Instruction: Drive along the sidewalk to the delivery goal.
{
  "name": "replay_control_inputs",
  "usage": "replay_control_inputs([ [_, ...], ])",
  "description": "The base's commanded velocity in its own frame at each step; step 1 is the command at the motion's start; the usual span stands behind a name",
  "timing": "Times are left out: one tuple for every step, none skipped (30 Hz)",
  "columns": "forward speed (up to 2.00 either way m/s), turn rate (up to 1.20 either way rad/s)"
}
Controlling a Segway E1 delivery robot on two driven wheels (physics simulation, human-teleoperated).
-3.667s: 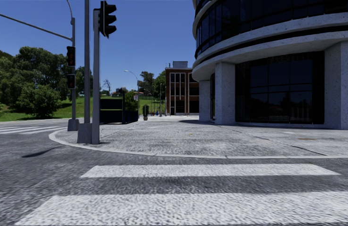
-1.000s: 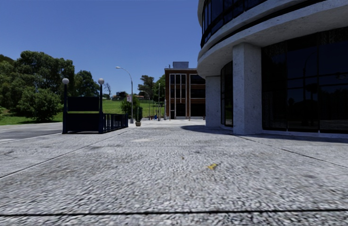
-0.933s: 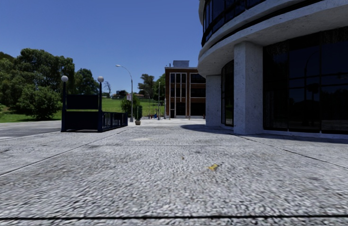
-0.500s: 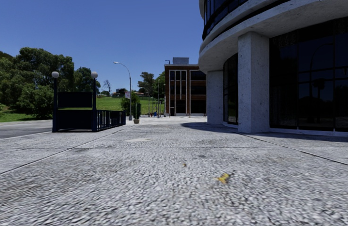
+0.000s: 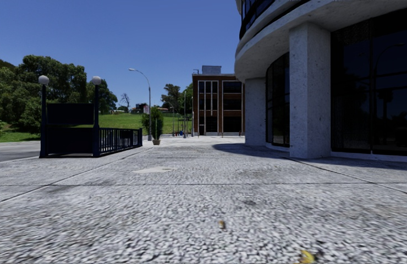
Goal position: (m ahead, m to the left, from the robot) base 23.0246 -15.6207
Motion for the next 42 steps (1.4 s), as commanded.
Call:
replay_control_inputs([
  [2.00,0.00],
  [2.00,0.00],
  [2.00,0.00],
  [2.00,0.00],
  [2.00,0.00],
  [2.00,0.00],
  [2.00,0.00],
  [2.00,0.00],
  [2.00,0.00],
  [2.00,0.00],
  [2.00,0.00],
  [2.00,0.00],
  [2.00,0.00],
  [2.00,0.00],
  [2.00,0.00],
  [2.00,0.00],
  [2.00,0.00],
  [2.00,0.00],
  [2.00,0.00],
  [2.00,0.00],
  [2.00,0.00],
  [2.00,0.00],
  [2.00,0.00],
  [2.00,0.00],
  [2.00,0.00],
  [2.00,0.00],
  [2.00,0.00],
  [2.00,0.00],
  [2.00,0.00],
  [2.00,0.00],
  [2.00,0.00],
  [2.00,0.00],
  [2.00,0.00],
  [2.00,0.00],
  [2.00,0.00],
  [2.00,0.00],
  [2.00,0.00],
  [2.00,0.00],
  [2.00,0.00],
  [2.00,0.00],
  [2.00,0.00],
  [2.00,0.00],
])
